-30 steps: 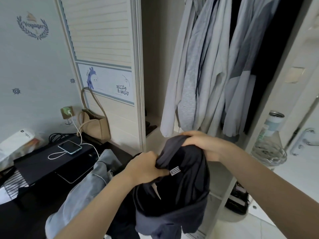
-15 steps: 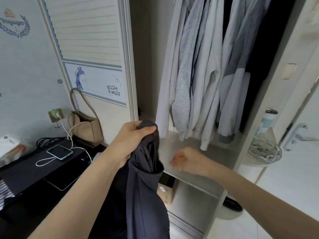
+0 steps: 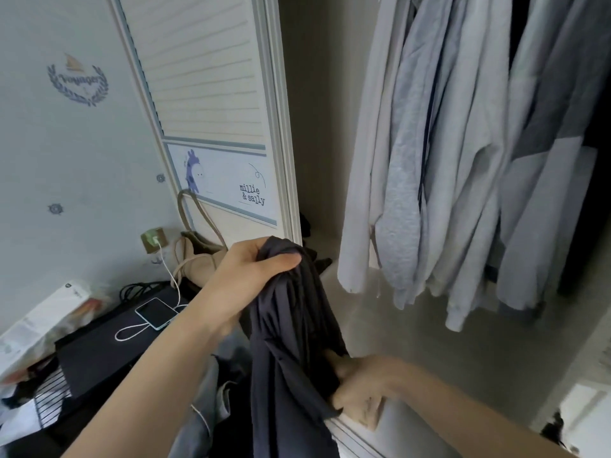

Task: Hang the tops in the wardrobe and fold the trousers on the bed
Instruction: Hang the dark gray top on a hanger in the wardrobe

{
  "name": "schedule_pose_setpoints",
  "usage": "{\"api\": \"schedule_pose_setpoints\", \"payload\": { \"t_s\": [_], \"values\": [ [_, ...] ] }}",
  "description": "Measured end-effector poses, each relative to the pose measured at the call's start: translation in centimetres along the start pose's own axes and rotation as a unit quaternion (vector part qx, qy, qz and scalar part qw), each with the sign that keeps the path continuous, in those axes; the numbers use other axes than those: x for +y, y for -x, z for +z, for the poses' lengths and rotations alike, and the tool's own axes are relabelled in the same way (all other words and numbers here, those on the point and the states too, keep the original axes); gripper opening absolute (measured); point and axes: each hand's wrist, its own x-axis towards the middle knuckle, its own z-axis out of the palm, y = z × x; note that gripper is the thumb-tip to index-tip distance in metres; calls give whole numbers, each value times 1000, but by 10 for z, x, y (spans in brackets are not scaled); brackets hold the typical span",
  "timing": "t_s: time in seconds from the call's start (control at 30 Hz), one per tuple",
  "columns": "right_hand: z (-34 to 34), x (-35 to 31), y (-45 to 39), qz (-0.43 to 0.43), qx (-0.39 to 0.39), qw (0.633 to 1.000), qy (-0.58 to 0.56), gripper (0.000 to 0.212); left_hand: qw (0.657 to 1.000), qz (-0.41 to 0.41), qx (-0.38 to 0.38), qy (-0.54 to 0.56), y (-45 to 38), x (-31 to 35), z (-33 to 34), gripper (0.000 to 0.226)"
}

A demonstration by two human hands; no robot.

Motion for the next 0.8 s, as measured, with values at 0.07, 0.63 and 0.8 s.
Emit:
{"api": "schedule_pose_setpoints", "payload": {
  "t_s": [0.07,0.63,0.8],
  "values": [
    [-10,3,-14,38,24,984,-170,88,1000,4,-1,-7,-14,0,2,13],
    [-129,15,-44,-237,125,700,-662,48,887,-15,214,-409,-120,-35,-9,16],
    [-169,14,-13,-288,263,741,-547,43,811,-27,211,-545,-138,-64,-22,11]
  ]
}}
